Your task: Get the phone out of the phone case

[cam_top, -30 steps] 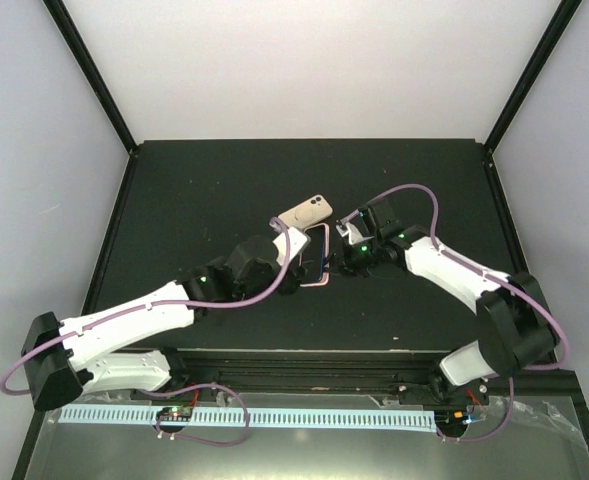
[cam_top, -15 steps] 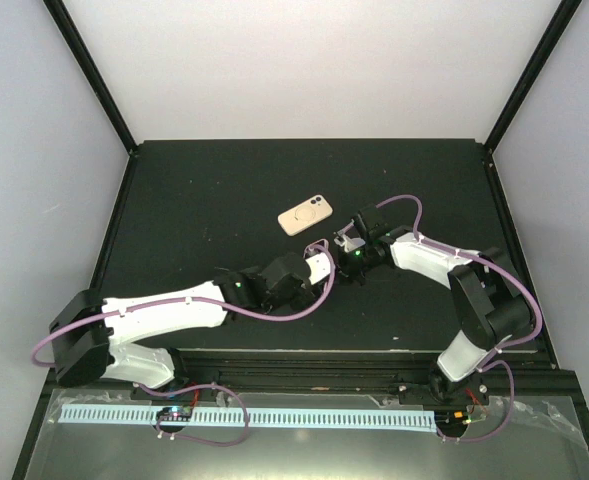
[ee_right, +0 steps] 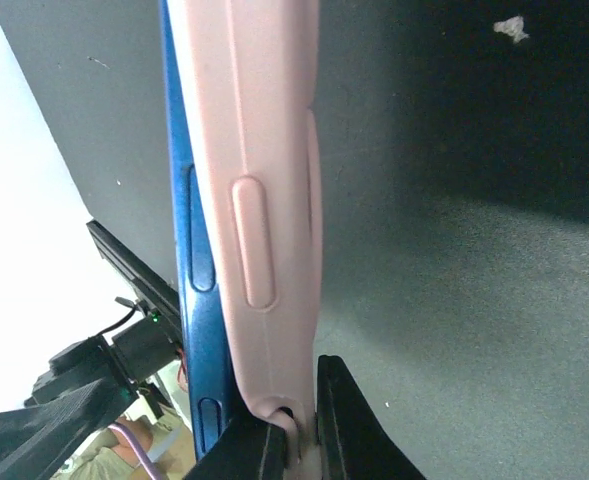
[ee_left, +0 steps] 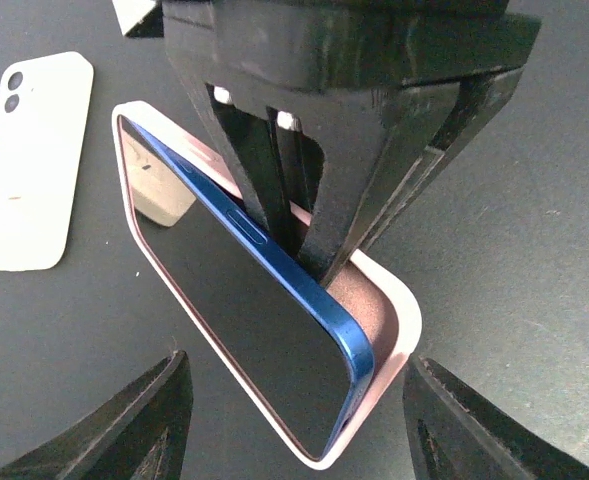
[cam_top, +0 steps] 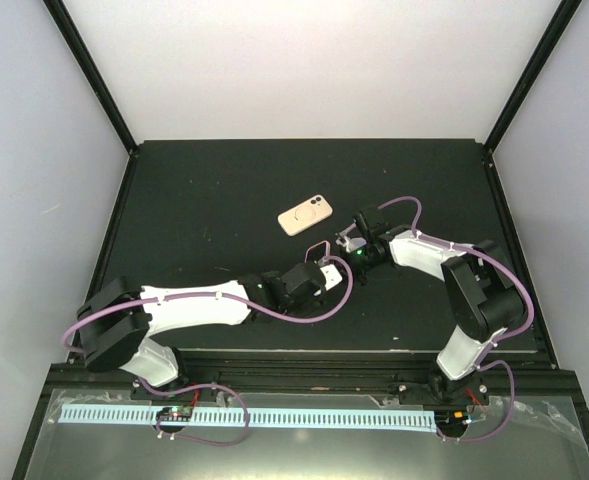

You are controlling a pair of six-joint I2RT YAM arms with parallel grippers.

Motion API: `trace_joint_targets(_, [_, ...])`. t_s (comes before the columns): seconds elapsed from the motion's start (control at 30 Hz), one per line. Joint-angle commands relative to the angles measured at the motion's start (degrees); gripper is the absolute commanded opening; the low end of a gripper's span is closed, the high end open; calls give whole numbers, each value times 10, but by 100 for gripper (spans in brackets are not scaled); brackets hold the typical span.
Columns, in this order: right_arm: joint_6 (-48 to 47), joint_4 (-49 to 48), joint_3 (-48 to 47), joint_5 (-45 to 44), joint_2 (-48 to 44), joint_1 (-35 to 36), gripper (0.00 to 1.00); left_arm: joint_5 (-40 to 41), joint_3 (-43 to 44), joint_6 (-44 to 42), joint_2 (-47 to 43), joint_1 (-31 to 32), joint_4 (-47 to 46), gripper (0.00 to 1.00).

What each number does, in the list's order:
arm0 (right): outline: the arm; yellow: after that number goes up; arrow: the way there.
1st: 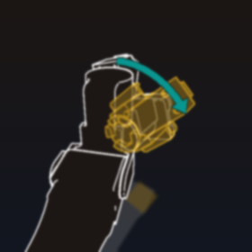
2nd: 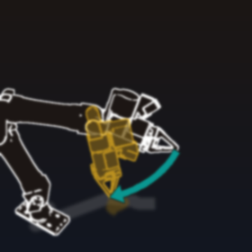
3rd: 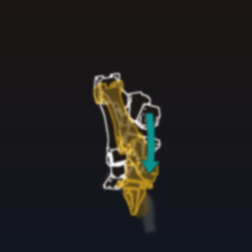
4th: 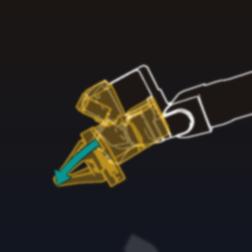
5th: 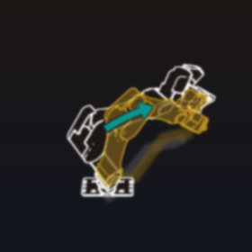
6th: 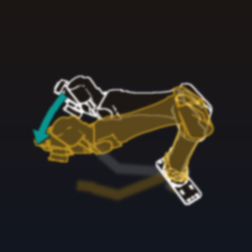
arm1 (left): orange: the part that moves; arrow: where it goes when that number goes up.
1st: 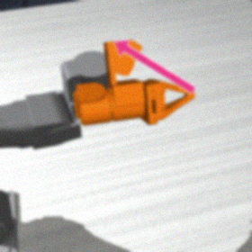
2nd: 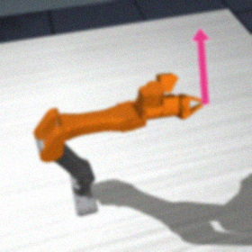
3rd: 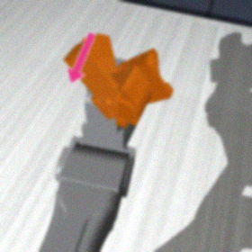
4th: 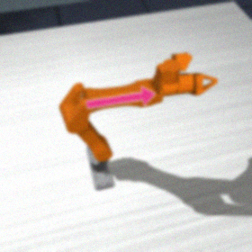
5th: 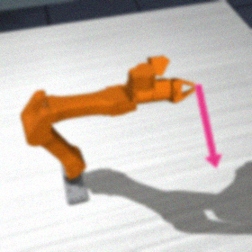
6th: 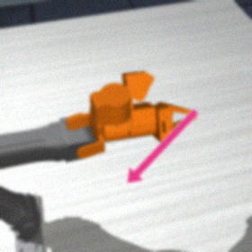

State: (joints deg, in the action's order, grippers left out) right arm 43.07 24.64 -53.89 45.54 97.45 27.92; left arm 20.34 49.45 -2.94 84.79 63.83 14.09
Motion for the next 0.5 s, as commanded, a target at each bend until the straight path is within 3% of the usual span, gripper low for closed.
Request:
trace_joint_targets(0.0, [11,-30,-13,40,-3,-4,1,32,29,-3,21,2,-8,58])
trace_joint_targets(0.27, [8,-35,-3,40,-12,-4,1,113,29,16,22,2,-13,49])
trace_joint_targets(0.47, [-1,-29,0,36,-16,-4,1,135,28,15,18,2,-26,54])
